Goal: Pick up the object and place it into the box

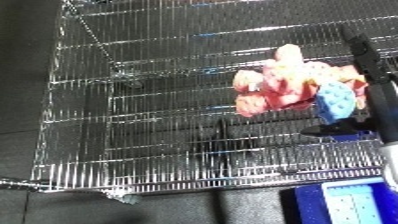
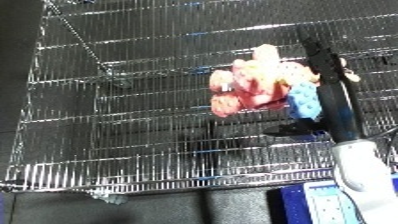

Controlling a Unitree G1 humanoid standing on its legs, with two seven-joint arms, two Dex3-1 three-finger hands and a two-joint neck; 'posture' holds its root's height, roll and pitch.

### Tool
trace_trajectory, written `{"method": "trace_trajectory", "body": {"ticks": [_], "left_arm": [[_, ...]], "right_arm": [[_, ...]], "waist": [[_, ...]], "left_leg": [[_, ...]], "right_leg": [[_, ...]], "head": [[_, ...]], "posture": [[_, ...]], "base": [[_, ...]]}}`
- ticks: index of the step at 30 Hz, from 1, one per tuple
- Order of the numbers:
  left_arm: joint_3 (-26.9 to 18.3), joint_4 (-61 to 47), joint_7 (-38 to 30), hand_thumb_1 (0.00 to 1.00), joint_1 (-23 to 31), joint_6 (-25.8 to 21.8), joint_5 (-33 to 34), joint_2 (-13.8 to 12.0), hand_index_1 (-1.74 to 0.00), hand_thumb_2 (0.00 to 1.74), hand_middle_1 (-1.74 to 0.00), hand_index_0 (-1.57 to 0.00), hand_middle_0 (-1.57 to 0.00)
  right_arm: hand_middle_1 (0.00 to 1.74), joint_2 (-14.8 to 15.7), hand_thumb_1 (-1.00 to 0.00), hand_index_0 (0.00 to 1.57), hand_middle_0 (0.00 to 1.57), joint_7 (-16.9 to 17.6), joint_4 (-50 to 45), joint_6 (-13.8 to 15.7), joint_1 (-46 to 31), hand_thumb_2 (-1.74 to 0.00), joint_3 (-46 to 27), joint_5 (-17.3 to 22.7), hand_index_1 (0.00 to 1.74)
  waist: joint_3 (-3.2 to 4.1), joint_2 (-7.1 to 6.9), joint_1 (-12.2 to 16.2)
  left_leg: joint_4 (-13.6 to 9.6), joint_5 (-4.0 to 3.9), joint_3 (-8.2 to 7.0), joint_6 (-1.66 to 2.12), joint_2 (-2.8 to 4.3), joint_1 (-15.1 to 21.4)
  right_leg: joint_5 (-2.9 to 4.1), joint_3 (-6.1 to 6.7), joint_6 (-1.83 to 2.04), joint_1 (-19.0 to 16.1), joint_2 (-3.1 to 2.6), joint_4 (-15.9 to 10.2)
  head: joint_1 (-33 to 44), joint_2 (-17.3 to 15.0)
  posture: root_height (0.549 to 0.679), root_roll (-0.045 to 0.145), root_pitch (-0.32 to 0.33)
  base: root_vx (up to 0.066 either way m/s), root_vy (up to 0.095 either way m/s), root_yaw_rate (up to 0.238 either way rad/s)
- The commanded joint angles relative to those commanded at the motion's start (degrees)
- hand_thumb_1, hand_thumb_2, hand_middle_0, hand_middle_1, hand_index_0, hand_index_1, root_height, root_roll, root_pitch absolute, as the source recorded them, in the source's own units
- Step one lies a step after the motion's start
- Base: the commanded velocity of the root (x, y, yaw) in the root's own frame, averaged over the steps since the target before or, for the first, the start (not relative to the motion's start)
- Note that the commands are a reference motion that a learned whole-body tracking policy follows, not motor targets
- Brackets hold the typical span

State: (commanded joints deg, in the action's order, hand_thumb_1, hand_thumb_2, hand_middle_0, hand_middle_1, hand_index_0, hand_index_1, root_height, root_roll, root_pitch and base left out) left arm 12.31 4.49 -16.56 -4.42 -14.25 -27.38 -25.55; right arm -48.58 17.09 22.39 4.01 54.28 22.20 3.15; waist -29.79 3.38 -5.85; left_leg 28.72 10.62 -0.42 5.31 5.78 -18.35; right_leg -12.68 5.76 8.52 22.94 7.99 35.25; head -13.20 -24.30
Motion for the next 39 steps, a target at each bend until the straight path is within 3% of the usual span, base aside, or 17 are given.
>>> {"method": "trace_trajectory", "body": {"ticks": [8,18,26,38,39], "left_arm": [[0.5,0.0,-0.4,1.0,0.8,-1.6,-1.2,0.4,-1.74,1.74,-1.74,-1.57,-1.57],[0.9,-1.6,-0.1,1.0,2.2,-2.6,-3.0,0.0,-1.74,1.74,-1.74,-1.57,-1.57],[1.2,-2.4,0.4,1.0,3.1,-2.7,-3.8,-0.1,-1.74,1.74,-1.74,-1.57,-1.57],[0.8,-1.5,-0.5,1.0,2.7,-2.6,-3.1,0.1,-1.74,1.74,-1.74,-1.57,-1.57],[0.8,-1.4,-0.4,1.0,2.7,-2.6,-3.2,0.1,-1.74,1.74,-1.74,-1.57,-1.57]], "right_arm": [[0.0,0.4,0.0,0.0,0.0,-0.1,14.9,-3.9,14.2,0.0,10.1,0.2,0.0],[0.0,3.2,0.0,0.0,0.0,-1.4,32.8,-3.5,20.1,0.0,13.6,2.2,0.0],[0.7,5.2,-0.4,0.63,0.63,-3.7,41.1,-3.3,19.0,-0.7,13.7,1.6,0.7],[1.74,7.7,-1.0,1.57,1.57,-3.7,39.6,-2.5,16.0,-1.74,12.9,1.7,1.74],[1.74,7.7,-1.0,1.57,1.57,-3.6,39.3,-2.4,15.9,-1.74,12.9,1.7,1.74]], "waist": [[0.0,0.94,-0.2],[0.0,2.35,-1.4],[0.0,3.3,-2.0],[0.0,2.5,-1.0],[0.0,2.44,-0.9]], "left_leg": [[0.8,0.1,0.45,0.22,-0.18,-3.8],[1.3,0.48,1.08,0.34,-0.66,-6.1],[1.3,0.6,1.37,0.51,-0.89,-6.6],[0.7,0.65,1.09,0.93,-0.34,-5.7],[0.6,0.65,1.04,0.96,-0.27,-5.6]], "right_leg": [[0.64,-0.47,-0.18,3.2,0.08,-0.2],[0.93,-0.76,-0.33,4.8,0.28,-0.6],[0.59,-1.12,-0.23,5.1,0.43,-0.3],[0.46,-1.23,-0.18,4.7,0.17,-0.2],[0.47,-1.25,-0.18,4.6,0.18,-0.3]], "head": [[-5.4,2.3],[-12.9,8.1],[-15.3,10.8],[-15.1,10.5],[-15.2,10.4]], "posture": [[0.65,0.033,0.105],[0.65,0.029,0.14],[0.65,0.03,0.15],[0.652,0.034,0.147],[0.652,0.034,0.146]], "base": [[0.057,0.021,-0.003],[0.039,0.015,0.025],[0.017,0.006,0.056],[0.0,-0.001,-0.009],[-0.004,-0.007,-0.017]]}}
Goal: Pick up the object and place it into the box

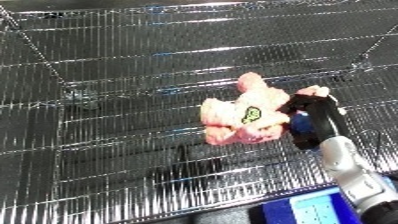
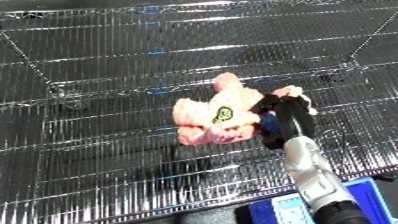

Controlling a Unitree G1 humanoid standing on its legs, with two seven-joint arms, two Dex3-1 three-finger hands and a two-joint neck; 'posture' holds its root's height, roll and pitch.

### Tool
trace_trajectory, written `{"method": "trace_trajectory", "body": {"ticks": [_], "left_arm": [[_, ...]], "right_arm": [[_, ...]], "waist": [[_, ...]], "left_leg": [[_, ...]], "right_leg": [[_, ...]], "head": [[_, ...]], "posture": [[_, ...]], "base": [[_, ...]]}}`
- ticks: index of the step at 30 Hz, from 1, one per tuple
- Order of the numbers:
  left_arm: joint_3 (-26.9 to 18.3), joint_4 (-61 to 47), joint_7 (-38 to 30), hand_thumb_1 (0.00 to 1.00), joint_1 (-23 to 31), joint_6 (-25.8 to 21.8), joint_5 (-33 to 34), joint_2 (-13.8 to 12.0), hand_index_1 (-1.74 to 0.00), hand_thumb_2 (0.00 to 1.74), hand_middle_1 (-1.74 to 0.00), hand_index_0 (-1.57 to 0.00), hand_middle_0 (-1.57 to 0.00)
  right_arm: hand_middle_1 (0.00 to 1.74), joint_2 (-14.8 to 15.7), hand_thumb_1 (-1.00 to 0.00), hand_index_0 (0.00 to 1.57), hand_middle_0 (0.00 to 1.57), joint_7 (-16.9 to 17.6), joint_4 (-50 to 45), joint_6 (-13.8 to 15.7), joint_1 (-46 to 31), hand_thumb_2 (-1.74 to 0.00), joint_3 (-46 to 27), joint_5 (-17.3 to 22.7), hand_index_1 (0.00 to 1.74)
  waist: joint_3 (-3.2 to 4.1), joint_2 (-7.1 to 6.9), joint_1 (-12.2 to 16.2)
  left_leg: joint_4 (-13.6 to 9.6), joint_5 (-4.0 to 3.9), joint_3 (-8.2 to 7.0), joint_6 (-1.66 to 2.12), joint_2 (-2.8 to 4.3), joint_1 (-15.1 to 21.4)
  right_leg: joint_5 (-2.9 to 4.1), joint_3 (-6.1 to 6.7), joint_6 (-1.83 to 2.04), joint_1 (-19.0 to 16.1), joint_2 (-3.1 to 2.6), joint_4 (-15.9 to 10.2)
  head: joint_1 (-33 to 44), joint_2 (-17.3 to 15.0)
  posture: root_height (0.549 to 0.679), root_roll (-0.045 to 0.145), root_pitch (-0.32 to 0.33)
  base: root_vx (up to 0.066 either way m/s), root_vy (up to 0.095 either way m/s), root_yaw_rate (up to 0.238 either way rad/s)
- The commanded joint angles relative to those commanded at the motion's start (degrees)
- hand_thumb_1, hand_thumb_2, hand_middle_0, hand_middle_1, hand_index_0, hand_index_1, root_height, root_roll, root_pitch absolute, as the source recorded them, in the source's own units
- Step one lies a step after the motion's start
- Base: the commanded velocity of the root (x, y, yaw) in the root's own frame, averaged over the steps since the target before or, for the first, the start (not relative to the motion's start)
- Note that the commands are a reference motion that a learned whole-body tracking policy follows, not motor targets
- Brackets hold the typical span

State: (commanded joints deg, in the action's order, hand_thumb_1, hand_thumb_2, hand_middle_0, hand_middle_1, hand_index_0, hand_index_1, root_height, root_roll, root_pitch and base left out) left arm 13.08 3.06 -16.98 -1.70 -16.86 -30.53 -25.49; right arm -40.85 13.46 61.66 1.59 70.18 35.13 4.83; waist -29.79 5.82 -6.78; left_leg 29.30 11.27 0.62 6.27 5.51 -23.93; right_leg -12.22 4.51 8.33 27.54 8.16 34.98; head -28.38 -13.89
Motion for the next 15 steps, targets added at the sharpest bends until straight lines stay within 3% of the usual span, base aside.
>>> {"method": "trace_trajectory", "body": {"ticks": [8,15], "left_arm": [[0.0,0.6,0.5,1.0,-0.3,-0.4,-0.4,-0.5,-1.74,1.74,-1.74,-1.57,-1.57],[0.1,1.5,0.8,1.0,-1.1,-0.3,-0.2,-0.6,-1.74,1.74,-1.74,-1.57,-1.57]], "right_arm": [[1.74,-0.8,-1.0,1.57,1.57,1.1,-2.3,0.2,-0.9,-1.74,-1.2,0.9,1.74],[1.74,-2.3,-1.0,1.57,1.57,2.6,-7.9,1.1,-2.3,-1.74,-2.7,2.0,1.74]], "waist": [[0.0,-0.2,0.4],[0.0,-0.1,1.1]], "left_leg": [[-0.7,-0.09,-0.23,0.24,0.38,1.3],[-2.0,-0.33,-0.76,0.38,0.73,3.4]], "right_leg": [[0.01,-0.24,0.03,-1.0,0.17,-0.2],[0.14,-0.15,0.06,-2.5,0.23,-0.8]], "head": [[-0.5,-0.3],[-1.0,0.2]], "posture": [[0.653,0.037,0.132],[0.655,0.041,0.114]], "base": [[-0.015,-0.017,-0.001],[-0.033,-0.02,-0.043]]}}
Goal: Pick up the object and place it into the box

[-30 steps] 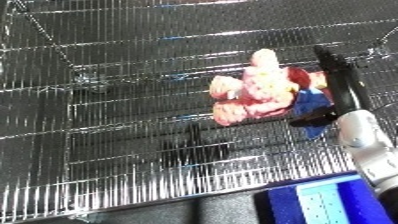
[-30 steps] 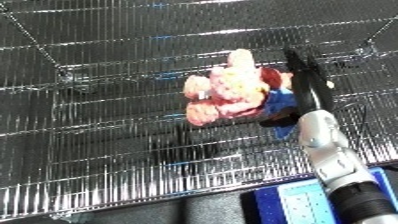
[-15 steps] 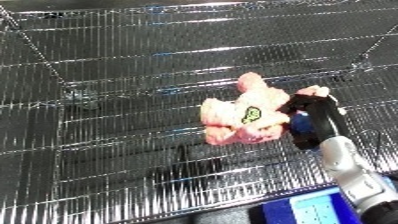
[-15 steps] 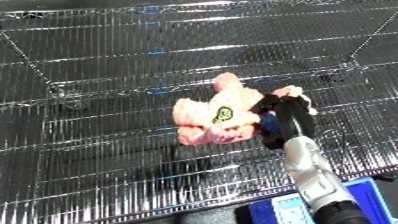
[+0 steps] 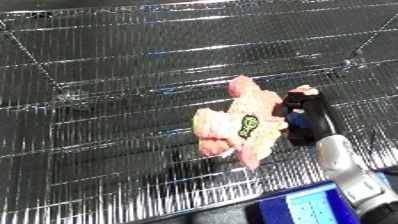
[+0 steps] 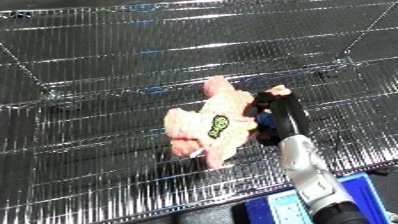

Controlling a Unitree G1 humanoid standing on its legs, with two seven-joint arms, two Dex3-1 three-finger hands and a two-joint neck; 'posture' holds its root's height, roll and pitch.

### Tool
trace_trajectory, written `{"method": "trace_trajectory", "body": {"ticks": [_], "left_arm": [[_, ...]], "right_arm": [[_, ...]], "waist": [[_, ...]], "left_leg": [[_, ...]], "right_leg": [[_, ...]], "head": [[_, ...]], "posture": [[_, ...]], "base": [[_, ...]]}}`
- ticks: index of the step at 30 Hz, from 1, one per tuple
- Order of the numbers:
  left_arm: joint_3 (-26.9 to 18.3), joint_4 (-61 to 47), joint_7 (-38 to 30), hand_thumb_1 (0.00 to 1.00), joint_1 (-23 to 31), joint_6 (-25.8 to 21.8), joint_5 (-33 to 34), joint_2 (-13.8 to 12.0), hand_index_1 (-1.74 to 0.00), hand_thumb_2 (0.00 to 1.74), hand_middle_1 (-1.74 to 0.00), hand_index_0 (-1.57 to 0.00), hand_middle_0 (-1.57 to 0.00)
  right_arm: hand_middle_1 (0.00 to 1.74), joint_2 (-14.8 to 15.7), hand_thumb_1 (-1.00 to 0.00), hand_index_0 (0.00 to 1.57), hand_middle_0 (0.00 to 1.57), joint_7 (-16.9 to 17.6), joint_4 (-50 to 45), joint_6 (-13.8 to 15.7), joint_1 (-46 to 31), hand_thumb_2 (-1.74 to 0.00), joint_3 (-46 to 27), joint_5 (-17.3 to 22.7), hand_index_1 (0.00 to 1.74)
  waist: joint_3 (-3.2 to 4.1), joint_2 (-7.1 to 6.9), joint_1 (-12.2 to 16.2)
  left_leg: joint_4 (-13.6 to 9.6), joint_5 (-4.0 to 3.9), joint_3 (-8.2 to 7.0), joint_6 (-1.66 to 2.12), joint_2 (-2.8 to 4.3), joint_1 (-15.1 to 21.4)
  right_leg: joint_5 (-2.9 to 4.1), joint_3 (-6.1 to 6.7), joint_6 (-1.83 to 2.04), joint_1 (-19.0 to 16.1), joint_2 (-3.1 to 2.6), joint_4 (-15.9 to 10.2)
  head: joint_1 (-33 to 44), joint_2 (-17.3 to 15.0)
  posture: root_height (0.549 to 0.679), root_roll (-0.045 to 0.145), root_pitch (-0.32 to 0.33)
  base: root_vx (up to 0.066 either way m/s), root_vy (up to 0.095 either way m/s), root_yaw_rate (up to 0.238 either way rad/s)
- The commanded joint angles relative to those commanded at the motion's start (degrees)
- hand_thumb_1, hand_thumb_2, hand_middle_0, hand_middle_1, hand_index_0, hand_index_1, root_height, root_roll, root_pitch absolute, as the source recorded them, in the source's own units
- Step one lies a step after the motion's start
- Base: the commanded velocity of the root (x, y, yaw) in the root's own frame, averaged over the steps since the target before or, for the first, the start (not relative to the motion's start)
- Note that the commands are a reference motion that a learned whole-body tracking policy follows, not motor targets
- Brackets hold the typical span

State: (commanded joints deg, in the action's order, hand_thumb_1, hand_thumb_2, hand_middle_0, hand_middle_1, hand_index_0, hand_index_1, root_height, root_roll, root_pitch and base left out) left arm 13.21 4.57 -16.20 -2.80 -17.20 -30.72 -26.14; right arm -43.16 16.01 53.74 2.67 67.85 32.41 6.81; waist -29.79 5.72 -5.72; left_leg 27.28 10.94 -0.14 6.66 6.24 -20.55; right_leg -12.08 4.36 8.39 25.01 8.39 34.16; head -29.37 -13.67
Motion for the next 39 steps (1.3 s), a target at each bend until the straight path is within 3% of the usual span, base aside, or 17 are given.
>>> {"method": "trace_trajectory", "body": {"ticks": [10,21,30,34,39], "left_arm": [[0.3,1.1,0.6,1.0,-1.2,0.5,0.6,0.2,-1.74,1.74,-1.74,-1.57,-1.57],[-0.9,1.7,0.2,1.0,-1.4,1.2,1.1,1.8,-1.74,1.74,-1.74,-1.57,-1.57],[-1.4,1.0,-0.1,1.0,-0.7,2.1,1.8,3.0,-1.74,1.74,-1.74,-1.57,-1.57],[-1.7,0.2,-0.4,1.0,0.3,3.0,2.6,3.5,-1.74,1.74,-1.74,-1.57,-1.57],[-1.9,-0.5,-0.4,1.0,1.3,3.7,3.1,3.9,-1.74,1.74,-1.74,-1.57,-1.57]], "right_arm": [[1.74,-4.0,-1.0,1.57,1.57,2.7,-12.0,1.6,-4.8,-1.74,-4.9,0.5,1.74],[1.74,-7.8,-1.0,1.57,1.57,6.6,-30.4,3.1,-17.9,-1.74,-17.6,-1.1,1.74],[1.74,-6.3,-1.0,1.57,1.57,9.9,-43.0,4.6,-32.3,-1.74,-31.4,-2.7,1.74],[1.74,-4.0,-1.0,1.57,1.57,12.5,-49.5,5.9,-42.1,-1.74,-41.0,-3.8,1.74],[1.74,-2.3,-1.0,1.57,1.57,14.2,-52.6,6.5,-49.4,-1.74,-48.0,-4.8,1.74]], "waist": [[0.0,0.14,2.1],[0.0,0.17,4.9],[0.0,0.38,7.7],[0.0,0.61,10.0],[0.0,0.88,12.0]], "left_leg": [[-2.2,-0.64,-0.95,-0.12,0.3,3.3],[-2.2,-0.16,-2.02,-0.59,0.51,6.0],[-1.4,0.43,-3.0,-1.06,0.65,7.2],[-1.0,0.86,-3.7,-1.38,0.58,8.3],[-0.8,1.24,-4.51,-1.57,0.59,9.3]], "right_leg": [[0.25,0.19,0.19,-2.4,0.27,-1.3],[0.44,0.7,0.29,-4.5,0.5,-1.8],[0.79,1.35,0.43,-5.4,0.56,-1.8],[0.9,1.94,0.59,-6.0,0.61,-1.9],[1.13,2.5,0.76,-6.7,0.63,-2.2]], "head": [[-1.5,0.8],[-6.9,2.4],[-11.0,3.0],[-15.9,1.9],[-19.1,0.7]], "posture": [[0.657,0.045,0.081],[0.657,0.051,0.041],[0.656,0.051,0.015],[0.655,0.052,-0.004],[0.654,0.052,-0.02]], "base": [[-0.038,-0.018,-0.054],[-0.023,-0.011,-0.073],[-0.015,0.018,-0.1],[0.003,0.033,-0.093],[0.01,0.045,-0.128]]}}
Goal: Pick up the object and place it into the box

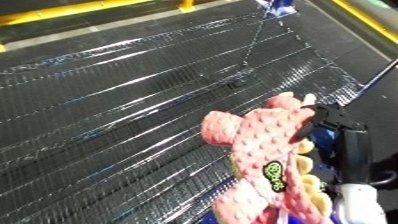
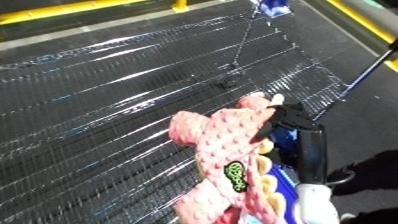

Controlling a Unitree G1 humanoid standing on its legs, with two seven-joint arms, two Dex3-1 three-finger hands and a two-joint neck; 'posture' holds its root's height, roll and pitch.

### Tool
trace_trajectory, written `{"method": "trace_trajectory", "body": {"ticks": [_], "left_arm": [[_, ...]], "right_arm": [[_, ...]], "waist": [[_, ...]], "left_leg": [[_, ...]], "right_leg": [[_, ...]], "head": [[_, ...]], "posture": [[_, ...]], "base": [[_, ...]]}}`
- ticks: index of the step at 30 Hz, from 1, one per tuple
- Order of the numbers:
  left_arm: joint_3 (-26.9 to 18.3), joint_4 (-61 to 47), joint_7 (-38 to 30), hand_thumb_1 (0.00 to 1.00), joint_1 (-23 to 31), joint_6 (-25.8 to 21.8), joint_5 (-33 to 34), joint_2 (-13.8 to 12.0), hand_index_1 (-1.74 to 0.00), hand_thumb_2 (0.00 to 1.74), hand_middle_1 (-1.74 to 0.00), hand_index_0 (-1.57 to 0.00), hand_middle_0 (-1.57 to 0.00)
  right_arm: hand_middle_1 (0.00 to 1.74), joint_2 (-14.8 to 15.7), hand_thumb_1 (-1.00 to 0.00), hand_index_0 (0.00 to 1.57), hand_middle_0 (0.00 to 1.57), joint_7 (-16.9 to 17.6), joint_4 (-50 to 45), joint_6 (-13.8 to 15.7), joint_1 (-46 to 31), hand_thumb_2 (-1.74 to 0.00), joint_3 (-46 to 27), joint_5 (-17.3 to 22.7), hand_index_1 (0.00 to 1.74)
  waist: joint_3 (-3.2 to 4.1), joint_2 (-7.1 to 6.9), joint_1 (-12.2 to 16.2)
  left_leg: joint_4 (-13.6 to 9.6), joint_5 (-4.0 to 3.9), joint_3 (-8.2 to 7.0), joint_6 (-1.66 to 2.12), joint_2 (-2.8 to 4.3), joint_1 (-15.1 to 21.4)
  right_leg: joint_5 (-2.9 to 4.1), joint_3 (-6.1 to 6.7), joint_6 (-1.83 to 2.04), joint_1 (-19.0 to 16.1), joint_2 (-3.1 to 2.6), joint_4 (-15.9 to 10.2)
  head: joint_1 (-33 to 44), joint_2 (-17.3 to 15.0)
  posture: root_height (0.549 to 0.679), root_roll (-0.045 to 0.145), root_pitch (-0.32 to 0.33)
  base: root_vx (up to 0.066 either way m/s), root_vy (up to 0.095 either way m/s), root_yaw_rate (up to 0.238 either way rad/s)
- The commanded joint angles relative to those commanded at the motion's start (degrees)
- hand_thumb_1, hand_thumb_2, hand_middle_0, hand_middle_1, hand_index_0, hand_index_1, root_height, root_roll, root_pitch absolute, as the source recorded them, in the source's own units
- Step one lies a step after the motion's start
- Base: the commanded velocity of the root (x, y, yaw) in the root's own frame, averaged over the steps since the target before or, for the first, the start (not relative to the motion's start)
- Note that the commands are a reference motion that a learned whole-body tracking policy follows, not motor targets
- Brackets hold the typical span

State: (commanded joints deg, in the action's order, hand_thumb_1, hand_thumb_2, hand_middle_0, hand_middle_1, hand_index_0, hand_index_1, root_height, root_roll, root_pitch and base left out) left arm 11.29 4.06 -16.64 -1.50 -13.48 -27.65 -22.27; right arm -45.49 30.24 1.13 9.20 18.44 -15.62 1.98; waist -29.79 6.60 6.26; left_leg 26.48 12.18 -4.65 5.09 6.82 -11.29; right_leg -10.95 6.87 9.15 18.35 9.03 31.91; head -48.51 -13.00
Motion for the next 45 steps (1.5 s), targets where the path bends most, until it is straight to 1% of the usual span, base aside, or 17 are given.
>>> {"method": "trace_trajectory", "body": {"ticks": [5,10,14,20,23,24,26,28,29,31,32,35,36,37,38,39,45], "left_arm": [[-0.2,0.2,0.0,1.0,1.0,0.8,0.6,0.9,-1.74,1.74,-1.74,-1.57,-1.57],[-0.1,1.0,0.0,1.0,0.7,1.1,0.6,1.6,-1.74,1.74,-1.74,-1.57,-1.57],[0.5,1.9,0.1,1.0,0.6,1.0,0.1,2.3,-1.74,1.74,-1.74,-1.57,-1.57],[1.4,2.7,0.6,1.0,0.5,0.5,-0.2,2.4,-1.74,1.74,-1.74,-1.57,-1.57],[1.8,3.4,0.9,1.0,0.4,0.1,-0.4,2.5,-1.74,1.74,-1.74,-1.57,-1.57],[2.0,3.7,1.1,1.0,0.3,-0.1,-0.5,2.5,-1.74,1.74,-1.74,-1.57,-1.57],[2.1,3.8,1.2,1.0,0.1,-0.3,-0.5,2.5,-1.74,1.74,-1.74,-1.57,-1.57],[2.3,4.1,1.5,1.0,-0.2,-0.6,-0.5,2.4,-1.74,1.74,-1.74,-1.57,-1.57],[2.3,4.1,1.5,1.0,-0.2,-0.6,-0.5,2.4,-1.74,1.74,-1.74,-1.57,-1.57],[2.4,4.2,1.7,1.0,-0.4,-0.7,-0.6,2.3,-1.74,1.74,-1.74,-1.57,-1.57],[2.4,4.4,1.9,1.0,-0.5,-0.8,-0.6,2.3,-1.74,1.74,-1.74,-1.57,-1.57],[2.5,4.7,2.1,1.0,-0.5,-0.7,-0.4,2.3,-1.74,1.74,-1.74,-1.57,-1.57],[2.5,4.7,2.1,1.0,-0.5,-0.7,-0.4,2.3,-1.74,1.74,-1.74,-1.57,-1.57],[2.5,4.9,2.2,1.0,-0.5,-0.6,-0.2,2.1,-1.74,1.74,-1.74,-1.57,-1.57],[2.5,4.9,2.2,1.0,-0.5,-0.6,-0.2,2.1,-1.74,1.74,-1.74,-1.57,-1.57],[2.3,5.2,2.3,1.0,-0.5,-0.6,0.0,1.9,-1.74,1.74,-1.74,-1.57,-1.57],[1.6,5.3,2.6,1.0,0.0,-0.5,0.5,1.3,-1.74,1.74,-1.74,-1.57,-1.57]], "right_arm": [[1.74,4.1,-1.0,1.57,1.57,1.1,-1.5,0.9,-9.8,-1.74,-7.7,0.3,1.74],[1.74,6.9,-1.0,1.57,1.57,1.3,-0.8,1.5,-13.9,-1.74,-10.5,1.5,1.74],[1.74,9.9,-1.0,1.57,1.57,3.0,2.4,3.3,-16.8,-1.74,-14.5,5.6,1.74],[1.74,10.8,-1.0,1.57,1.57,4.4,9.1,5.2,-17.1,-1.74,-16.7,10.8,1.74],[1.48,10.1,-0.85,1.33,1.33,4.1,13.5,6.5,-16.6,-1.48,-17.2,14.4,1.48],[1.3,9.4,-0.75,1.18,1.18,3.9,15.8,7.0,-16.3,-1.3,-17.2,15.6,1.3],[1.22,9.0,-0.7,1.1,1.1,3.8,16.7,7.0,-16.1,-1.22,-17.1,15.9,1.22],[0.96,8.1,-0.55,0.86,0.86,3.5,19.6,6.8,-15.7,-0.96,-16.8,16.5,0.96],[0.96,8.1,-0.55,0.86,0.86,3.5,19.6,6.8,-15.7,-0.96,-16.8,16.5,0.96],[0.78,7.8,-0.45,0.71,0.71,3.3,21.2,6.7,-15.5,-0.78,-16.6,16.9,0.78],[0.61,7.7,-0.35,0.55,0.55,3.2,22.3,6.6,-15.4,-0.61,-16.5,17.0,0.61],[0.35,7.7,-0.2,0.31,0.31,3.0,23.7,6.3,-15.4,-0.35,-16.3,17.3,0.35],[0.35,7.7,-0.2,0.31,0.31,3.0,23.7,6.3,-15.4,-0.35,-16.3,17.3,0.35],[0.17,7.7,-0.1,0.16,0.16,2.9,25.0,6.2,-15.2,-0.17,-16.1,17.7,0.17],[0.17,7.7,-0.1,0.16,0.16,2.9,25.0,6.2,-15.2,-0.17,-16.1,17.7,0.17],[0.0,7.6,0.0,0.0,0.0,2.8,26.8,6.1,-15.1,0.0,-16.0,18.5,0.0],[0.0,7.7,0.0,0.0,0.0,2.0,32.1,6.1,-15.7,0.0,-16.4,20.8,0.0]], "waist": [[0.0,0.22,3.2],[0.0,0.07,5.5],[0.0,0.4,8.1],[0.16,1.52,9.4],[0.35,2.34,9.9],[0.45,2.8,10.2],[0.48,3.0,10.3],[0.53,3.56,10.5],[0.53,3.56,10.5],[0.56,3.83,10.6],[0.59,4.0,10.5],[0.7,4.18,10.4],[0.7,4.18,10.4],[0.84,4.25,10.1],[0.84,4.25,10.1],[0.99,4.21,9.8],[1.28,3.53,9.0]], "left_leg": [[0.3,0.63,-1.3,-0.26,0.13,1.7],[0.5,1.05,-2.22,-0.29,0.38,3.1],[0.5,1.23,-3.19,-0.29,0.44,4.2],[0.6,1.35,-3.92,-0.25,0.03,4.8],[0.3,1.33,-4.36,-0.2,-0.26,5.1],[0.0,1.26,-4.6,-0.16,-0.45,5.3],[-0.1,1.21,-4.7,-0.14,-0.55,5.3],[-0.6,0.98,-4.95,-0.11,-0.8,5.4],[-0.6,0.98,-4.95,-0.11,-0.8,5.4],[-0.8,0.82,-5.03,-0.09,-0.88,5.2],[-1.0,0.68,-5.07,-0.06,-0.91,5.1],[-1.3,0.49,-5.11,-0.02,-0.91,5.1],[-1.3,0.49,-5.11,-0.02,-0.91,5.1],[-1.7,0.34,-5.1,0.01,-0.9,5.2],[-1.7,0.34,-5.1,0.01,-0.9,5.2],[-2.0,0.15,-5.04,0.05,-0.84,5.1],[-2.4,-0.32,-4.77,0.21,-0.48,4.8]], "right_leg": [[0.17,1.0,0.12,-1.0,-0.16,-0.5],[0.45,1.61,0.14,-2.0,-0.36,-1.1],[1.12,2.24,0.19,-2.7,-0.43,-1.7],[1.56,2.64,0.2,-3.0,-0.28,-2.0],[1.76,2.9,0.22,-3.2,-0.16,-2.4],[1.88,3.05,0.25,-3.2,-0.11,-2.6],[1.94,3.11,0.25,-3.3,-0.1,-2.8],[2.12,3.29,0.22,-3.3,-0.13,-3.2],[2.12,3.29,0.22,-3.3,-0.13,-3.2],[2.24,3.38,0.17,-3.2,-0.17,-3.5],[2.32,3.41,0.12,-3.2,-0.22,-3.6],[2.39,3.41,0.09,-3.2,-0.29,-3.9],[2.39,3.41,0.09,-3.2,-0.29,-3.9],[2.47,3.41,0.1,-3.2,-0.34,-4.2],[2.47,3.41,0.1,-3.2,-0.34,-4.2],[2.57,3.39,0.11,-3.2,-0.44,-4.4],[2.76,3.15,0.1,-3.2,-0.76,-4.9]], "head": [[-3.1,-2.4],[-4.4,-5.8],[-6.2,-7.6],[-7.7,-9.5],[-8.3,-11.0],[-8.5,-11.9],[-8.5,-12.5],[-8.2,-13.6],[-8.2,-13.6],[-7.9,-14.1],[-7.8,-14.6],[-7.8,-15.2],[-7.8,-15.2],[-7.8,-15.3],[-7.8,-15.3],[-7.8,-15.3],[-7.2,-15.7]], "posture": [[0.653,0.053,-0.041],[0.653,0.052,-0.06],[0.653,0.054,-0.079],[0.653,0.059,-0.089],[0.654,0.063,-0.09],[0.654,0.065,-0.089],[0.654,0.065,-0.088],[0.655,0.067,-0.085],[0.655,0.067,-0.085],[0.656,0.068,-0.082],[0.656,0.068,-0.08],[0.657,0.069,-0.076],[0.657,0.069,-0.076],[0.657,0.069,-0.074],[0.657,0.069,-0.074],[0.658,0.068,-0.071],[0.659,0.066,-0.066]], "base": [[-0.003,0.049,-0.145],[0.009,0.047,-0.157],[0.001,0.048,-0.116],[-0.006,0.048,-0.089],[-0.007,0.044,-0.078],[-0.012,0.031,-0.059],[-0.013,0.029,-0.059],[-0.017,0.015,-0.048],[-0.018,0.007,-0.037],[-0.02,-0.002,-0.021],[-0.018,-0.008,0.003],[-0.012,-0.009,0.003],[-0.01,-0.008,0.005],[-0.008,-0.01,0.006],[-0.008,-0.01,0.006],[-0.012,-0.018,0.015],[-0.007,-0.027,0.017]]}}
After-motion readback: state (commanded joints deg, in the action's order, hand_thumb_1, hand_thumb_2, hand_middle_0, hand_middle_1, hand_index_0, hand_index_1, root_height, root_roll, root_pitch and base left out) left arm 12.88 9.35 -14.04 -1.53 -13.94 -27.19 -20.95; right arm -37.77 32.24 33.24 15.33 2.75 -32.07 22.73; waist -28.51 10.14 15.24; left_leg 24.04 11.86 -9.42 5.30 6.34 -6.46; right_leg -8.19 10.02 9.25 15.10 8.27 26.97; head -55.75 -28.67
